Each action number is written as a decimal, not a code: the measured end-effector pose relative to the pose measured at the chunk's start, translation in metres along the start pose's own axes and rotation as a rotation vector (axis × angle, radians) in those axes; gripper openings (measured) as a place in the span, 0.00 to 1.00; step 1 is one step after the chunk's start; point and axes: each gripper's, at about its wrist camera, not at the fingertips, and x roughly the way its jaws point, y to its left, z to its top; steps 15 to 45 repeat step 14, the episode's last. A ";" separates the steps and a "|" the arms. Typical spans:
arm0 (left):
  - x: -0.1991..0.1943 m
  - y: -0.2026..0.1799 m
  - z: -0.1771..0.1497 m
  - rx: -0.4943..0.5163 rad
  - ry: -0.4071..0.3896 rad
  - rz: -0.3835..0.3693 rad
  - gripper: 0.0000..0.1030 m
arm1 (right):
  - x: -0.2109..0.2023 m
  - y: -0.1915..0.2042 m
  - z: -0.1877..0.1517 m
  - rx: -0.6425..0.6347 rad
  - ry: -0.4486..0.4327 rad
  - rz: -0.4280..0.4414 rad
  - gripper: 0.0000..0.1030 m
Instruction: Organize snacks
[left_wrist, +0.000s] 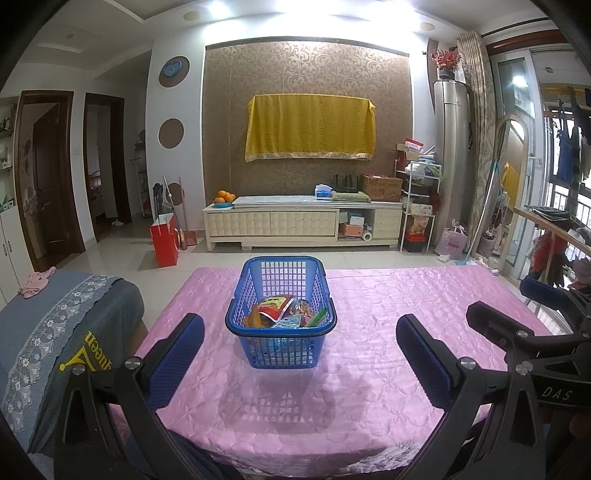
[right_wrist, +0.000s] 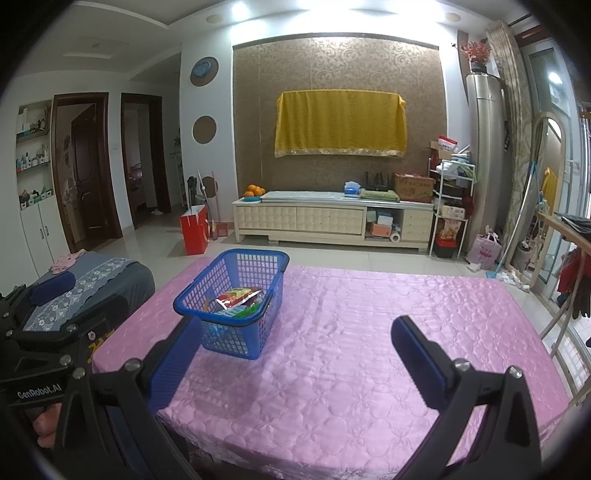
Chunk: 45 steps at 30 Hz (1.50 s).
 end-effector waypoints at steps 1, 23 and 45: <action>0.000 0.000 0.000 0.000 0.000 0.000 1.00 | -0.001 0.000 -0.001 0.000 -0.001 -0.001 1.00; -0.006 -0.001 -0.001 -0.008 -0.006 -0.019 1.00 | -0.004 0.000 0.000 -0.007 0.005 -0.016 1.00; -0.006 -0.001 -0.001 -0.008 -0.006 -0.019 1.00 | -0.004 0.000 0.000 -0.007 0.005 -0.016 1.00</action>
